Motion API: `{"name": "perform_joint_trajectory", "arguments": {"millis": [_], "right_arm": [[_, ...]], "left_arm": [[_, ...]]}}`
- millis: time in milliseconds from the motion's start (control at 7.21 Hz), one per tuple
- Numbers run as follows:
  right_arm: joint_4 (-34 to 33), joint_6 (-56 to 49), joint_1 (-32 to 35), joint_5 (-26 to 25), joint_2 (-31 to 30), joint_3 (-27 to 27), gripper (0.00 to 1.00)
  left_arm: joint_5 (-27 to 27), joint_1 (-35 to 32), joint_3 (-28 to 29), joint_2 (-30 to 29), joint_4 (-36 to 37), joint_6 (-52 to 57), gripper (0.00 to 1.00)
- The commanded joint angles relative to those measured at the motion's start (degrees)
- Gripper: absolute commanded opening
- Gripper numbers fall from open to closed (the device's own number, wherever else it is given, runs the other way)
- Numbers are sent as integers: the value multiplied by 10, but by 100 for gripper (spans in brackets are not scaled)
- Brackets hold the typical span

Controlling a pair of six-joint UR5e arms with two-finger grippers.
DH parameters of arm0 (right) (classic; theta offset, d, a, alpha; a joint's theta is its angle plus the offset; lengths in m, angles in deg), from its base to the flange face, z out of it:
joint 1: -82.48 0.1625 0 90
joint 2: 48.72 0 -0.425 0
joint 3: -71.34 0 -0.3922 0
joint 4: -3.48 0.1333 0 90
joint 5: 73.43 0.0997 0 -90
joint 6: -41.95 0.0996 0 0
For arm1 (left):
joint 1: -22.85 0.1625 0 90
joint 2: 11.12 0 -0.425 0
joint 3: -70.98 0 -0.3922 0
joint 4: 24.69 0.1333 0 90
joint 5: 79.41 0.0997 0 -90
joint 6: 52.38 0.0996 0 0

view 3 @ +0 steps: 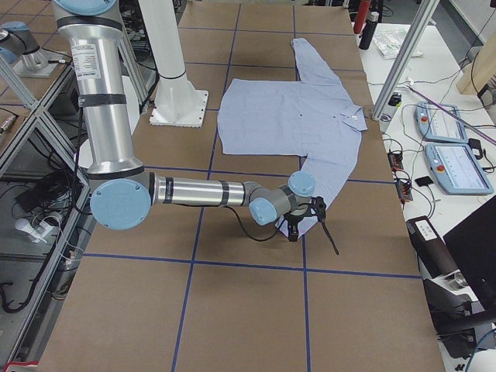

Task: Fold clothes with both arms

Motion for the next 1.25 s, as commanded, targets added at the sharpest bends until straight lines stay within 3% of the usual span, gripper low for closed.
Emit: {"name": "perform_joint_trajectory", "arguments": {"millis": [0,277,555,971,1109], "right_arm": [[-3,0,-4,-1,-8,-1,95],[-5,1,-5,-1,-7,-5,84],[-5,1,-6,1,-3,-5,61],[-8,1,-7,1,-2,-5,43],[-8,1,-7,2,-1,-5,29]], "left_arm": [[0,0,0,-1,0,1,99],[-1,0,-1,-2,0,1,99],[-1,0,-1,-2,0,1,99],[0,0,0,-2,-1,0,99],[-1,0,0,-3,-1,0,99]]}}
